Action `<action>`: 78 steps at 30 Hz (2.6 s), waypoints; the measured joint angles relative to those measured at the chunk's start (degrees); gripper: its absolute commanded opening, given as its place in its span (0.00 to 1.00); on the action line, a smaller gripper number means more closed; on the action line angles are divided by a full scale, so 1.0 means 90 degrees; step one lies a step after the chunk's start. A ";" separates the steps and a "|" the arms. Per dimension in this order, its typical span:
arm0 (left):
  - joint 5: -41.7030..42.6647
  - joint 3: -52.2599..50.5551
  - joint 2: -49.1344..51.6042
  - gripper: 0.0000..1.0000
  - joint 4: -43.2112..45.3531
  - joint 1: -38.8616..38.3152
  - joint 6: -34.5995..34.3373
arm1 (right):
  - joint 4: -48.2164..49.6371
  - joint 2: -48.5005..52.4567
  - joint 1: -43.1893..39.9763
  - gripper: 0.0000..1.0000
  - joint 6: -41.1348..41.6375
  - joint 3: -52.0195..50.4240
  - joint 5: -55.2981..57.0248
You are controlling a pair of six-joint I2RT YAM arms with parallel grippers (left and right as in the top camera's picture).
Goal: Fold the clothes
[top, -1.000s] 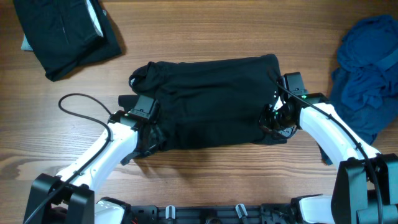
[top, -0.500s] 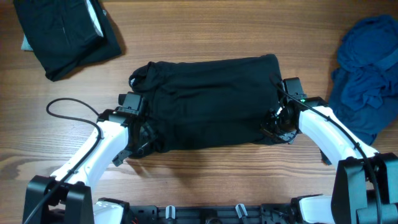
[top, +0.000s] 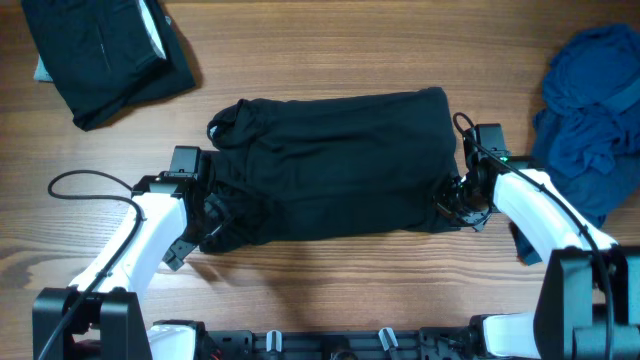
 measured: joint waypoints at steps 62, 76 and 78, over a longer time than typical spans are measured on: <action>0.0095 0.1103 -0.0100 1.00 -0.1103 0.1234 0.0651 | -0.1263 0.0789 -0.1491 0.29 -0.0537 0.1052 0.0697; 0.1073 0.1554 -0.0942 1.00 0.0406 0.0357 0.1387 | -0.1003 -0.0576 -0.1253 1.00 -0.2535 0.1809 -0.1596; 0.1236 0.1554 -0.0942 1.00 0.0804 0.0209 0.1404 | -0.0996 -0.0578 -0.1022 1.00 -0.2635 0.2004 -0.1741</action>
